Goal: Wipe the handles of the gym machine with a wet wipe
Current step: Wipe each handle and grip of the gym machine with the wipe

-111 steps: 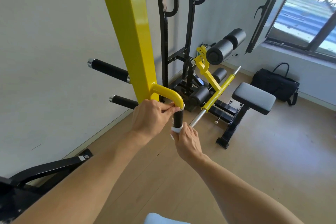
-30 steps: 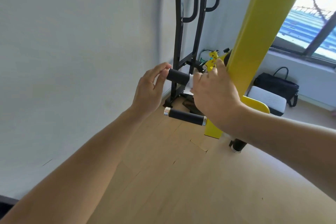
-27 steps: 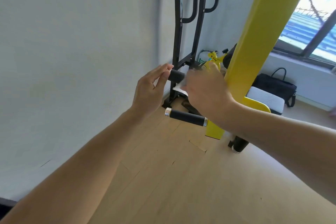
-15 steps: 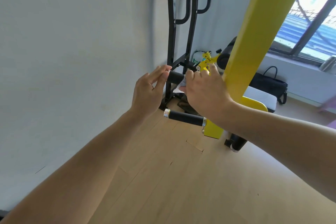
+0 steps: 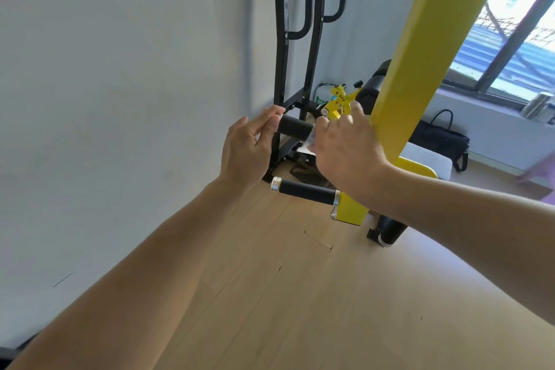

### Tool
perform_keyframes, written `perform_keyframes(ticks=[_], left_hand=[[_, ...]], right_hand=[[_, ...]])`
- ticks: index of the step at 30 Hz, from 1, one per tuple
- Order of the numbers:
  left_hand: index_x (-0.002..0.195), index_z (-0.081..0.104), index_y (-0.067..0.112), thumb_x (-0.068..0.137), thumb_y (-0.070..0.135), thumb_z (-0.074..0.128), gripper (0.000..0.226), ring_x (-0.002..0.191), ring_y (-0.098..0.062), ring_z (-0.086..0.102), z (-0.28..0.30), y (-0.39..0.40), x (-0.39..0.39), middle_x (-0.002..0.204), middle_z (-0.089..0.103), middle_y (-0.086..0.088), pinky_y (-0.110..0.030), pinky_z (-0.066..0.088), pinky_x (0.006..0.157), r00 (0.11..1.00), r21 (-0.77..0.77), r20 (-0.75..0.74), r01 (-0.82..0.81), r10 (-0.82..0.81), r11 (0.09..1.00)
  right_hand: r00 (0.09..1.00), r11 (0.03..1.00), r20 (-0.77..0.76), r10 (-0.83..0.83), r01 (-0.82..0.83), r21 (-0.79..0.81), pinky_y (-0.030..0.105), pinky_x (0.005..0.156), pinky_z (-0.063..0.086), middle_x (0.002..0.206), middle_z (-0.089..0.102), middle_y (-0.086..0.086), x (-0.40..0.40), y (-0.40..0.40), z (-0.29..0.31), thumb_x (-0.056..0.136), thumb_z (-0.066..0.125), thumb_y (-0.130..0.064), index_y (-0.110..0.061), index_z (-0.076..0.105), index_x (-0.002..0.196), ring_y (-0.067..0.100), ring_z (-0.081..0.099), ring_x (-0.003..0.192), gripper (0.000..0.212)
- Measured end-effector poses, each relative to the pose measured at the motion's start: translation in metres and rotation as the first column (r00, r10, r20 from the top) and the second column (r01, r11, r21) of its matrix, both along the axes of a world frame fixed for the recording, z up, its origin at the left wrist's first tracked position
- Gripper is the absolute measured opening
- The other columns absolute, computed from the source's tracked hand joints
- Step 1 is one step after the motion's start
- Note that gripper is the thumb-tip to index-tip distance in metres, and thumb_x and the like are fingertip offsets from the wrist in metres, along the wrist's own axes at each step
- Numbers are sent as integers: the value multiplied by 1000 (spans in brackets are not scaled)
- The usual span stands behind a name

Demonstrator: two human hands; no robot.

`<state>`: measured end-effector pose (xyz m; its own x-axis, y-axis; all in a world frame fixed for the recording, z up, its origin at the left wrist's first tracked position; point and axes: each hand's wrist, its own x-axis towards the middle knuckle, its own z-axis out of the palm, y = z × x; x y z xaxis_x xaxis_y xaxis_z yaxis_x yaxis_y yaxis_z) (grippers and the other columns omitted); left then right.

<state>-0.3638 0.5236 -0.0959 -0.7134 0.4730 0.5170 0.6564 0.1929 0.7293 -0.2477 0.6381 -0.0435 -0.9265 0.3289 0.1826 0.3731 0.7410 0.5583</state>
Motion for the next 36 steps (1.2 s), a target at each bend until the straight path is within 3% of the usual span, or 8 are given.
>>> perform_keyframes(ticks=[4,7,10,15,20,25,30,36], left_hand=[[120,68,26,105,34,42,31,73,-6,50,-1,0,1,72,60,8,-41,47,86,1000,21,16,13,-13,1000],[122,68,27,104,38,42,33,82,-6,57,-3,1,-6,87,71,1,-48,40,106,1000,11,6,7,-7,1000],[127,66,27,104,39,43,35,118,-15,62,-3,3,-11,124,70,-3,-48,30,116,1000,7,25,13,-13,1000],[125,68,21,105,32,44,33,90,-13,49,1,9,1,87,70,-4,-48,35,112,999,14,35,-38,37,999],[128,64,32,103,47,33,43,102,-11,66,-3,9,-7,101,78,0,-46,27,118,999,-41,29,31,-30,999],[129,64,29,104,40,42,36,126,-17,56,4,2,-10,132,65,-7,-48,25,118,1000,-62,0,-7,7,998],[128,66,25,104,34,45,33,78,-11,64,4,10,1,89,77,-6,-43,25,120,998,12,38,-42,41,999],[127,67,26,104,40,42,36,98,-35,64,0,6,-1,99,74,-16,-44,25,120,998,-40,45,-37,39,999]], right_hand=[[977,970,-147,156,-180,-165,44,92,42,92,65,9,-28,-3,-12,105,33,-45,-9,51,114,29,60,85,41],[991,987,-100,94,-106,-124,48,104,34,101,68,8,-21,-1,-7,105,33,-43,-9,49,122,30,62,95,41],[996,998,72,-45,42,43,55,118,14,96,68,4,5,4,3,104,26,-32,-7,41,139,29,64,102,45],[993,997,114,-9,0,81,58,119,10,90,58,2,-2,2,5,105,27,-30,-12,50,133,29,65,99,40],[987,984,-25,156,-158,-79,50,116,25,95,60,7,-38,-6,-3,107,27,-33,-5,53,120,30,63,97,40],[994,997,98,-39,32,73,57,119,10,98,65,4,0,3,4,103,30,-31,-7,45,134,31,63,107,42],[987,995,149,-61,49,84,60,118,10,98,59,3,-1,-1,8,104,31,-29,-17,55,132,30,65,100,39],[1000,997,10,21,-20,-72,52,117,19,87,51,5,-23,-10,2,106,32,-37,-8,50,120,28,62,102,36]])
